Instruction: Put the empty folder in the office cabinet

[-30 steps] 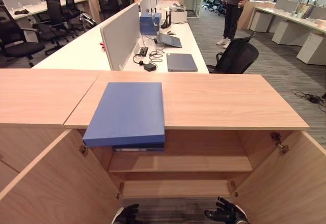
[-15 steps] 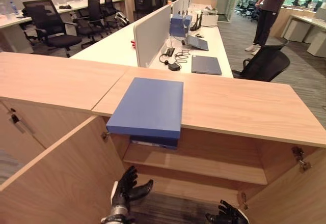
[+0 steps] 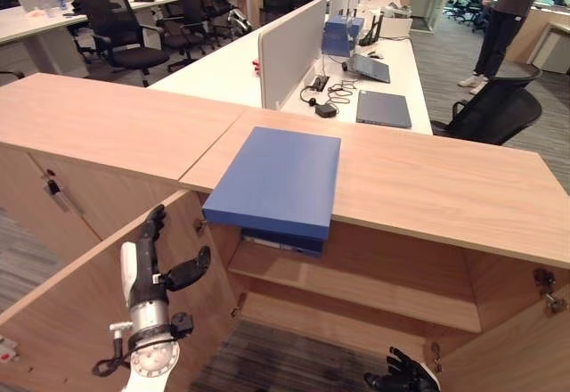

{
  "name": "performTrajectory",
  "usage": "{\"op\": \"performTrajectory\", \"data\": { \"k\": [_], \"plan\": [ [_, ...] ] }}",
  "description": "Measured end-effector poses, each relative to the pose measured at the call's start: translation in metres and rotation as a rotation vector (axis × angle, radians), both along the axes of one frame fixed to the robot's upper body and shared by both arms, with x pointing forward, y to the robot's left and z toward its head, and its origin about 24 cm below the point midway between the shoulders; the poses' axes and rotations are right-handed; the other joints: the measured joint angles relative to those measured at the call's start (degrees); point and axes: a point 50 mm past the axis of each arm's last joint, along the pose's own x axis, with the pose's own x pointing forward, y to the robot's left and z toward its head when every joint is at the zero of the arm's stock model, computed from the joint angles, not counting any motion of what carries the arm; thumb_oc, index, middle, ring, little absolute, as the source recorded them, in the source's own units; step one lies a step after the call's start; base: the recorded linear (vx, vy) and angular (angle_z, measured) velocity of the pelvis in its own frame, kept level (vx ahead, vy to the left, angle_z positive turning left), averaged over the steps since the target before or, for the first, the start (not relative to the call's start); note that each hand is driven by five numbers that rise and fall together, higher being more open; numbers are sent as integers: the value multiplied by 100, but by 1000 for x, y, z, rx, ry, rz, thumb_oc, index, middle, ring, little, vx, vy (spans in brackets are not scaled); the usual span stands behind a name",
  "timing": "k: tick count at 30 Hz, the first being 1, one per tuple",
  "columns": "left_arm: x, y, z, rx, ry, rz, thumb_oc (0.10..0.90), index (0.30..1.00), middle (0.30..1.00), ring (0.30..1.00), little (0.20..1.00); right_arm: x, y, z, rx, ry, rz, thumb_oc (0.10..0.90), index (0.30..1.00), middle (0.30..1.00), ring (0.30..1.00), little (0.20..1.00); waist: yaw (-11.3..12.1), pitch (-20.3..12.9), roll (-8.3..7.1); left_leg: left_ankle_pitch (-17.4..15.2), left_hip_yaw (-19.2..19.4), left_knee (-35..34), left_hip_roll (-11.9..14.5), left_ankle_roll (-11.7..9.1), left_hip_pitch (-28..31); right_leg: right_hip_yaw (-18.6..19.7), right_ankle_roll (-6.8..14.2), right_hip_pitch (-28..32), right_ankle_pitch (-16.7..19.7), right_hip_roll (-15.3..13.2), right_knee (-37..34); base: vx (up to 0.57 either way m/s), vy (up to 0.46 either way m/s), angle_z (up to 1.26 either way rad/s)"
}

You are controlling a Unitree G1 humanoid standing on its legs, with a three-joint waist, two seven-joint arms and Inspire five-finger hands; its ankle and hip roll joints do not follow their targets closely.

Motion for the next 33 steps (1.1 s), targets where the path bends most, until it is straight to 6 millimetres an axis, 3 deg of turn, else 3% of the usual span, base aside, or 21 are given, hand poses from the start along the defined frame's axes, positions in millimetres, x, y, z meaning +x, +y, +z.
{"op": "performTrajectory", "data": {
  "k": [4, 9, 14, 20, 23, 33],
  "plan": [
    [1, 9, 17, 286, -34, 4, 800, 900, 900, 900, 900, -1, 1, 0, -14, -6, 24, 800, 900, 900, 900, 900, 2, 28, -9, 22, -52, 1, 0, 19, 54, -51, -11, 81, -24, 18, 1, 16, -9, 6],
    [5, 1, 43, 429, -195, 9, 800, 900, 900, 900, 900, -1, 3, -1, -9, -8, 22, 800, 900, 900, 900, 900, 0, 49, 16, -4, -77, -1, -1, -12, 114, -71, -4, 166, -47, 11, 1, 5, 0, 2],
    [9, 4, 68, 719, -258, -97, 800, 900, 900, 900, 900, -12, 1, -5, 3, 22, -21, 800, 900, 900, 900, 900, -14, 34, 153, 7, -75, -1, -2, -1, 145, -61, -20, 192, -33, 11, 5, 0, 0, 0],
    [9, -19, 62, 750, -268, -285, 800, 900, 900, 900, 900, -14, -1, -7, 25, 24, -80, 800, 900, 900, 900, 900, -96, 13, 358, 11, -69, -2, 29, -29, 155, -49, -26, 196, -31, 36, 21, 0, 0, 0],
    [9, -22, 63, 752, -267, -325, 800, 900, 900, 900, 900, -13, -3, -6, 29, 17, -97, 800, 900, 900, 900, 900, -291, 2, 440, 20, -41, -2, 33, -19, 184, -21, -29, 191, -28, 37, 20, 8, 6, -4],
    [7, -37, 53, 742, -211, -464, 800, 900, 900, 900, 900, -15, -13, -5, 8, 14, -142, 800, 900, 900, 900, 900, -405, -27, 603, 30, 28, -2, 69, -16, 212, 53, -87, 191, 14, 64, 36, 5, 5, -4]
  ]
}}
